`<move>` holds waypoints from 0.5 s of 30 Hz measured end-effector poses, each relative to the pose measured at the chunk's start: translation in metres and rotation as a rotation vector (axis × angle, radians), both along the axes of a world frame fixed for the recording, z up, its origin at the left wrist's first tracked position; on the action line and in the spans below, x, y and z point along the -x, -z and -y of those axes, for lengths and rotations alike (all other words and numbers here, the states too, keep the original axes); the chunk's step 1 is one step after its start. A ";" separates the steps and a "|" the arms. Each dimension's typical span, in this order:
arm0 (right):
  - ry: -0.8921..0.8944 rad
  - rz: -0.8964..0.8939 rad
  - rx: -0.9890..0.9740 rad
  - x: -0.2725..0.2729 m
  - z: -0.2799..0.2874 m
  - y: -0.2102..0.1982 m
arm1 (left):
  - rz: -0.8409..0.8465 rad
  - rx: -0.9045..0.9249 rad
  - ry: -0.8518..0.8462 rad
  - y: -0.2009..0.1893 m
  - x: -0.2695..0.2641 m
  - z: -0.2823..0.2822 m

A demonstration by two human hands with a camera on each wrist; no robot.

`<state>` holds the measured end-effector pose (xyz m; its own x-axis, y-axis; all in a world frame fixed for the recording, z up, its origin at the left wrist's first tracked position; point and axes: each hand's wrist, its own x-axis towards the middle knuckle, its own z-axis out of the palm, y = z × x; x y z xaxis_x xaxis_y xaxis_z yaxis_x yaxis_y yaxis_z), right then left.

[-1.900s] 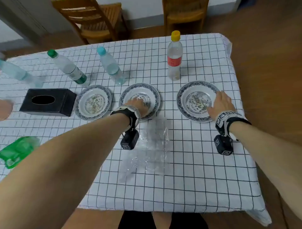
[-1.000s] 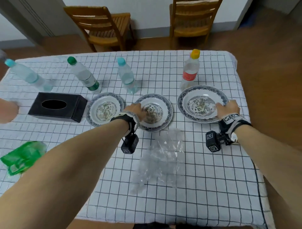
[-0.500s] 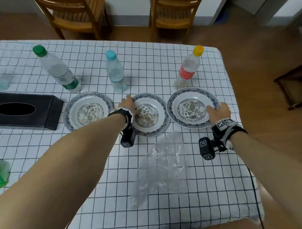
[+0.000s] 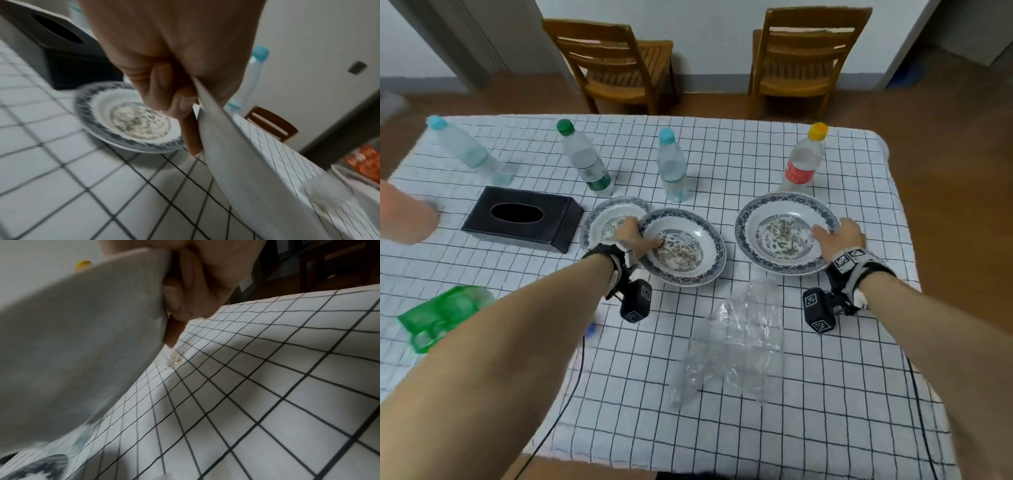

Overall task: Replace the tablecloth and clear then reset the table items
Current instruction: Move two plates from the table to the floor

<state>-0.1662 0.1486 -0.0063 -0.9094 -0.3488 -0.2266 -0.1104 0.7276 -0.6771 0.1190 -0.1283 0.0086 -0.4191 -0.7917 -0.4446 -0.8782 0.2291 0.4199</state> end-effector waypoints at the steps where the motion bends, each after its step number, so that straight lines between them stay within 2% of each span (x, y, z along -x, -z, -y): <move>1: -0.027 0.001 0.009 -0.003 0.004 -0.003 | -0.044 0.013 -0.054 -0.011 -0.016 -0.004; 9: -0.336 0.030 0.090 -0.068 0.051 -0.030 | -0.101 0.163 -0.480 -0.086 -0.149 -0.067; 15: -0.571 0.043 -0.005 -0.146 0.086 -0.060 | -0.134 0.269 -0.655 -0.117 -0.247 -0.105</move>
<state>-0.0206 0.0629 0.0540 -0.5669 -0.7810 -0.2621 -0.4598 0.5639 -0.6860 0.3661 -0.0236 0.1258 0.1418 -0.9740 -0.1768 -0.8157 -0.2162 0.5366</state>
